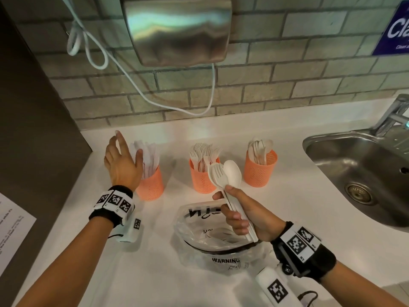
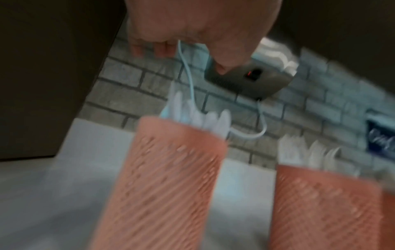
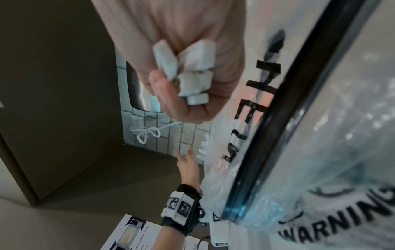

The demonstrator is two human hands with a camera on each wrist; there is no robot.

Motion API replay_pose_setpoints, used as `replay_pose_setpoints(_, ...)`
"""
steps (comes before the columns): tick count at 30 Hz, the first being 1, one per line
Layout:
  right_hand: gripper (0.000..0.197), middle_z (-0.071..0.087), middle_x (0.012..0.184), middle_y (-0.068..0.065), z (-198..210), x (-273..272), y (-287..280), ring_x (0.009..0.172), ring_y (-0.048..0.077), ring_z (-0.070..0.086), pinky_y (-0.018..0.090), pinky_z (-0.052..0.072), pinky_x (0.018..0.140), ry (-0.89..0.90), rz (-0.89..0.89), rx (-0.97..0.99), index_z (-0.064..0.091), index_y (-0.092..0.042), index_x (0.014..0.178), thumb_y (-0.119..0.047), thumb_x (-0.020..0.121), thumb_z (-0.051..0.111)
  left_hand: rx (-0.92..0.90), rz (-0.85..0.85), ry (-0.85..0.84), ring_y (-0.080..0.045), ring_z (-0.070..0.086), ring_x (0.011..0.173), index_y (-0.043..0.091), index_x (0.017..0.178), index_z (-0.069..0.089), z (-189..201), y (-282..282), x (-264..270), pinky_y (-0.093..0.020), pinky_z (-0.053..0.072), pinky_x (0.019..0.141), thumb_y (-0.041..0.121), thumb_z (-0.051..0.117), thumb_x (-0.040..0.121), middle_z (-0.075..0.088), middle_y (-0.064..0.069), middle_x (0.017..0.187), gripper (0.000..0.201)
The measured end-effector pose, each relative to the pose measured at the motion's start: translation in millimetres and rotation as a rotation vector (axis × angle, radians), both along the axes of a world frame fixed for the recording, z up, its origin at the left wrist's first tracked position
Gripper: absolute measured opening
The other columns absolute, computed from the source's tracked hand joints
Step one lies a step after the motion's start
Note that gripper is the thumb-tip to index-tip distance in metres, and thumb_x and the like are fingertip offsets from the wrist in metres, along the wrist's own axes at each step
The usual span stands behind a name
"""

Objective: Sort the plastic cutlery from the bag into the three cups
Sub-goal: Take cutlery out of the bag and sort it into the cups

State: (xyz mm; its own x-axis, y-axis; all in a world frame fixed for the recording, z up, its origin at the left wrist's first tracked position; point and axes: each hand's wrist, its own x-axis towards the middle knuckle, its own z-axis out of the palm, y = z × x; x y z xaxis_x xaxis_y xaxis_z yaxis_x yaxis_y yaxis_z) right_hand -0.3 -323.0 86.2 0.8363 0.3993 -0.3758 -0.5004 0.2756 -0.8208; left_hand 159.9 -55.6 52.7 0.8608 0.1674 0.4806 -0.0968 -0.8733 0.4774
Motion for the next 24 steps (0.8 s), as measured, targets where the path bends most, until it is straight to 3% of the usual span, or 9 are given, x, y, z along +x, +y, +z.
replay_pose_setpoints(3, 0.043, 0.033, 0.043, -0.007, 0, 1, 0, 0.029, 0.002, 0.025, 0.012, 0.024, 0.03, -0.01, 0.007, 0.061, 0.053, -0.019, 0.101, -0.054, 0.08, 0.04, -0.262, -0.157, -0.107, -0.036, 0.051, 0.115, 0.001, 0.13, 0.048, 29, -18, -22, -0.039, 0.04, 0.097, 0.017, 0.046, 0.094, 0.05, -0.024, 0.126, 0.039)
replay_pose_setpoints(5, 0.044, 0.033, 0.043, -0.006, -1, 2, 2, 0.029, 0.003, 0.026, 0.012, 0.024, 0.03, -0.015, -0.005, 0.106, 0.054, -0.019, 0.103, -0.053, 0.08, 0.039, -0.475, -0.309, 0.02, -0.017, 0.063, 0.088, 0.006, 0.108, 0.062, 50, -40, -47, -0.028, 0.044, 0.078, 0.009, 0.044, 0.094, 0.065, -0.013, 0.1, 0.023)
replay_pose_setpoints(8, 0.042, 0.034, 0.044, -0.005, -3, 4, 7, 0.029, 0.004, 0.027, 0.013, 0.024, 0.03, -0.03, -0.035, 0.127, 0.054, -0.018, 0.106, -0.049, 0.084, 0.037, -0.596, -0.497, 0.309, 0.005, 0.055, 0.056, 0.013, 0.096, 0.063, 65, -74, -88, -0.013, 0.042, 0.06, 0.019, 0.045, 0.095, 0.065, 0.003, 0.075, 0.019)
replay_pose_setpoints(13, 0.039, 0.036, 0.04, -0.009, -6, 0, 19, 0.03, 0.004, 0.026, 0.015, 0.022, 0.033, -0.17, -0.081, -0.085, 0.047, -0.014, 0.077, -0.044, 0.095, 0.029, -0.635, -0.628, 0.523, -0.005, 0.064, 0.077, 0.032, 0.091, 0.056, 52, -115, -131, -0.022, 0.048, 0.068, 0.043, 0.053, 0.088, 0.069, 0.002, 0.088, 0.012)
replay_pose_setpoints(16, 0.034, 0.041, 0.045, -0.006, -7, -5, 26, 0.032, 0.005, 0.029, 0.015, 0.023, 0.035, -0.232, -0.113, -0.109, 0.049, -0.017, 0.079, -0.047, 0.089, 0.037, -0.75, -0.606, 0.501, -0.025, 0.067, 0.086, 0.03, 0.09, 0.056, 45, -126, -139, -0.04, 0.054, 0.077, 0.041, 0.057, 0.087, 0.069, -0.012, 0.095, 0.011)
replay_pose_setpoints(18, 0.035, 0.042, 0.047, -0.005, -8, -8, 27, 0.033, 0.006, 0.03, 0.016, 0.023, 0.035, -0.238, -0.132, -0.127, 0.047, -0.018, 0.076, -0.046, 0.092, 0.034, -0.807, -0.583, 0.49, -0.028, 0.066, 0.083, 0.025, 0.092, 0.056, 42, -131, -141, -0.046, 0.054, 0.076, 0.043, 0.051, 0.085, 0.066, -0.014, 0.092, 0.02)
replay_pose_setpoints(20, 0.041, 0.042, 0.044, -0.005, -10, -10, 26, 0.032, 0.006, 0.03, 0.016, 0.023, 0.034, -0.215, -0.145, -0.105, 0.046, -0.015, 0.072, -0.042, 0.097, 0.026, -0.869, -0.556, 0.495, -0.022, 0.063, 0.074, 0.017, 0.09, 0.056, 39, -134, -143, -0.042, 0.052, 0.069, 0.035, 0.043, 0.094, 0.063, -0.013, 0.082, 0.022)
replay_pose_setpoints(22, 0.05, 0.042, 0.041, -0.004, -9, -13, 25, 0.03, 0.005, 0.03, 0.015, 0.023, 0.033, -0.189, -0.156, -0.049, 0.05, -0.012, 0.069, -0.042, 0.098, 0.021, -0.962, -0.521, 0.499, -0.012, 0.061, 0.062, 0.01, 0.087, 0.057, 38, -136, -146, -0.024, 0.049, 0.056, 0.025, 0.033, 0.1, 0.061, -0.008, 0.071, 0.031)
replay_pose_setpoints(24, 0.059, 0.043, 0.039, -0.003, -9, -15, 24, 0.027, 0.006, 0.03, 0.014, 0.024, 0.032, -0.176, -0.147, -0.012, 0.057, -0.014, 0.062, -0.043, 0.097, 0.02, -0.99, -0.508, 0.503, -0.01, 0.062, 0.065, 0.006, 0.095, 0.058, 36, -139, -148, -0.017, 0.048, 0.057, 0.023, 0.031, 0.1, 0.062, -0.006, 0.073, 0.032)
